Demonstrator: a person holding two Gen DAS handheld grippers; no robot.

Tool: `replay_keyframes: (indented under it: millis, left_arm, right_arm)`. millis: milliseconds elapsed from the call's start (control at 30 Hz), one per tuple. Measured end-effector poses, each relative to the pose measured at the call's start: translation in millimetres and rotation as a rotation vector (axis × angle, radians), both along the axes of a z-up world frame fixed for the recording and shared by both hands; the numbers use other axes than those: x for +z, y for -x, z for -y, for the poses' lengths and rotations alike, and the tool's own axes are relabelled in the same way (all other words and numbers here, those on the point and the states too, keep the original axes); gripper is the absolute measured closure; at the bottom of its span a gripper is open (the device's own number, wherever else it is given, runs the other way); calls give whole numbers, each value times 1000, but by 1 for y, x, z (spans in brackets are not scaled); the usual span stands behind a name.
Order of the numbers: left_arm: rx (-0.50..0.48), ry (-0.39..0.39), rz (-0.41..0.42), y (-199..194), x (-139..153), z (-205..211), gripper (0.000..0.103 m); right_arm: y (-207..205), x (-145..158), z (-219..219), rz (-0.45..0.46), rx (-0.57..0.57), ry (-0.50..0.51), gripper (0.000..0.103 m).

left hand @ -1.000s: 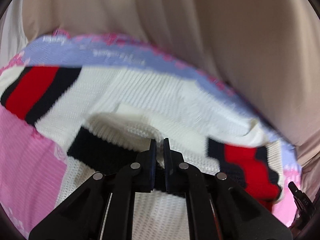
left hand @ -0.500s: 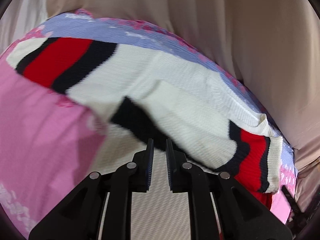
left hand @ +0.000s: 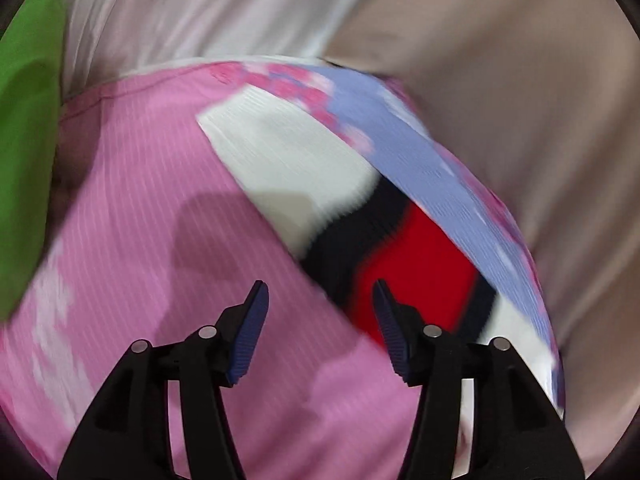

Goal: Fold small clothes
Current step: 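Fold the sleeve across the sweater body with the right gripper while the left gripper grasps the other sleeve, then fold the held sleeve across the body with the left gripper and release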

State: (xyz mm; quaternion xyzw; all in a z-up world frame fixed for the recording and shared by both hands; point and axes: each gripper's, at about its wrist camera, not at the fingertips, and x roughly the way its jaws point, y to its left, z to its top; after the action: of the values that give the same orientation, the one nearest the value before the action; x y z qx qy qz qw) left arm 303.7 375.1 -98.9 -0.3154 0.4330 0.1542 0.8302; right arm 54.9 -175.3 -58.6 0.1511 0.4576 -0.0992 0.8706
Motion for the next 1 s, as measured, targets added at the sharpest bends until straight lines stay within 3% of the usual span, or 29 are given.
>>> replay_keyframes:
  millis: [133,167,200,300,400,467,533,633,733,833,867,933,1000]
  left_arm:
    - [60,9,-51,-36,-22,-31,55]
    - [73,-10,-38,-40,-21,-35,67]
    - [62,-12,-35,-43,-19,-39,94]
    - [15,-7,5,-52,3,-29,96]
    - [-123,-91,139,-52,65,16,97]
    - [-256,-124,245,-48,116,72,97]
    - [-389,-122,328,-37,154,132,97]
    - [-592,-97,392,-13,183,232,97]
    - [-771,-68,359,17,167,328,94]
    - [-885,-45,221,48,107,404,86]
    - [-907,-48,170,57,87,420,79]
    - [-932,-56,85,78,51,442,78]
    - [-914,-53,60,92,35,442,70]
  right_arm:
    - [14,-8,-31,-42,23,1,59]
    - [17,-11,-38,-54,26,-8,58]
    - [19,-15,-42,-64,26,-18,58]
    - [23,-22,-49,-86,17,-49,57]
    - [26,-24,-50,-86,8,-67,57]
    - [27,-23,-48,-81,0,-89,56]
    - [29,-20,-44,-64,-3,-93,56]
    - [34,-13,-35,-29,-16,-86,53]
    - [46,-11,-18,-2,-43,-84,51]
    - [58,-12,1,2,-71,-80,51]
    - [63,-12,7,2,-79,-77,51]
    - [73,-12,21,4,-102,-78,51]
    - [85,-10,36,8,-128,-78,50]
